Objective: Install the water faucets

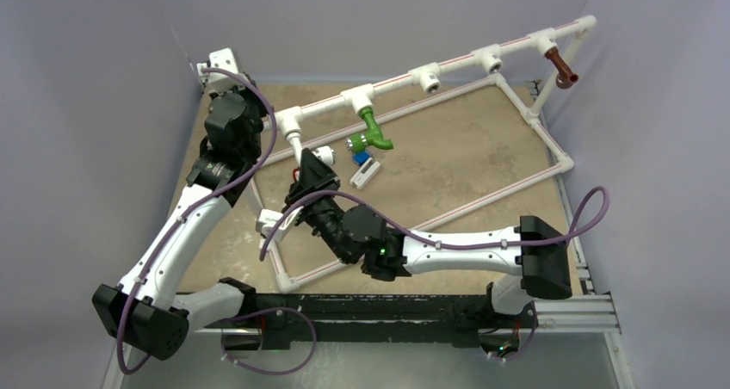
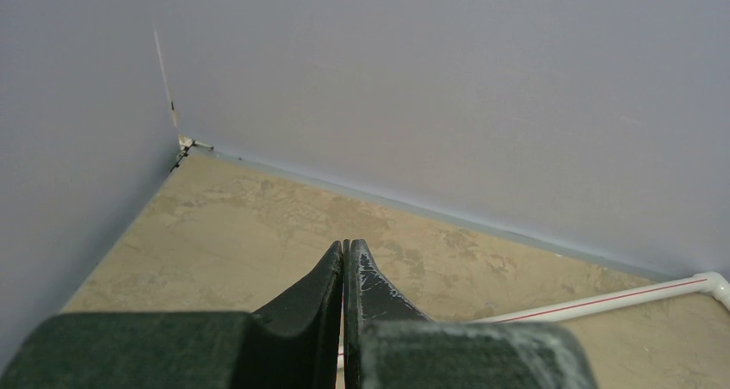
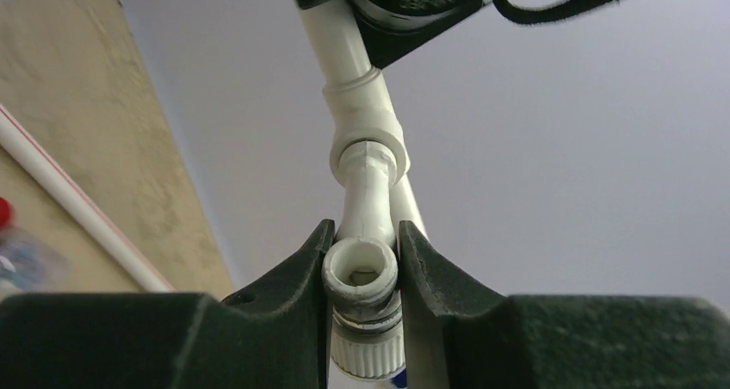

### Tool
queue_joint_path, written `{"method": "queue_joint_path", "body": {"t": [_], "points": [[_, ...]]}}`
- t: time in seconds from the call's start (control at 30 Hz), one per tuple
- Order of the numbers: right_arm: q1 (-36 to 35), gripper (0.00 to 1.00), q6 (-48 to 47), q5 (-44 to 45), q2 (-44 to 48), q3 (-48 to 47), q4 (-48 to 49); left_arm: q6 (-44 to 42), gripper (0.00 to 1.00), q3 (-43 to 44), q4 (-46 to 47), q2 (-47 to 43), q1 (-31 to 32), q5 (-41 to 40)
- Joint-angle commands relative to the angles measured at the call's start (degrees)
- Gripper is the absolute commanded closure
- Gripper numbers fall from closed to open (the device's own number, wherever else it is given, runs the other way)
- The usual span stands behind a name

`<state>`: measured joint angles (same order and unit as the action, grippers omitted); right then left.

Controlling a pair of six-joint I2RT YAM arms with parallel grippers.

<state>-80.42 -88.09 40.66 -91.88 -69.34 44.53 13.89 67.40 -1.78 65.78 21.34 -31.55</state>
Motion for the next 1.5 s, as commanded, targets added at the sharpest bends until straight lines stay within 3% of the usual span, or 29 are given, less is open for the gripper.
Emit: {"method": "queue_joint_path", "body": {"t": [0.0,0.3,0.57,0.7,0.87,1.17,1.23,1.3,1.47], "points": [[1.04,1.00,23.98,1.76,0.61,-1.51,4.57,-0.36,1.00,-3.76,-12.71,3.17,0.54,2.72],[1.05,1.00,74.91,0.99,0.99,3.36,19.67,-0.35,1.00,-3.72,-12.72,2.93,0.54,2.90],[1.92,1.00,108.88,1.80,3.45,8.96,32.16,-0.36,1.00,-3.76,-12.80,2.95,0.50,2.99],[2.99,1.00,119.47,1.87,5.81,11.19,34.26,-0.28,1.00,-3.75,-12.80,2.91,0.54,3.15],[2.99,1.00,120.92,3.10,6.68,12.02,36.64,-0.20,1.00,-3.76,-12.84,2.88,0.54,3.27],[2.99,1.00,109.51,-0.12,9.52,14.36,41.58,-0.18,1.00,-3.68,-12.87,2.93,0.54,3.34],[2.99,0.87,104.68,-2.62,10.71,14.50,40.76,-0.18,1.00,-3.70,-12.88,2.89,0.49,3.34],[2.99,0.69,99.14,-5.99,12.02,14.23,37.96,-0.18,1.00,-3.68,-12.89,2.95,0.54,3.26],[2.99,0.38,85.65,-13.18,15.09,13.93,29.76,-0.18,1.00,-3.59,-12.89,3.00,0.52,3.29]]}}
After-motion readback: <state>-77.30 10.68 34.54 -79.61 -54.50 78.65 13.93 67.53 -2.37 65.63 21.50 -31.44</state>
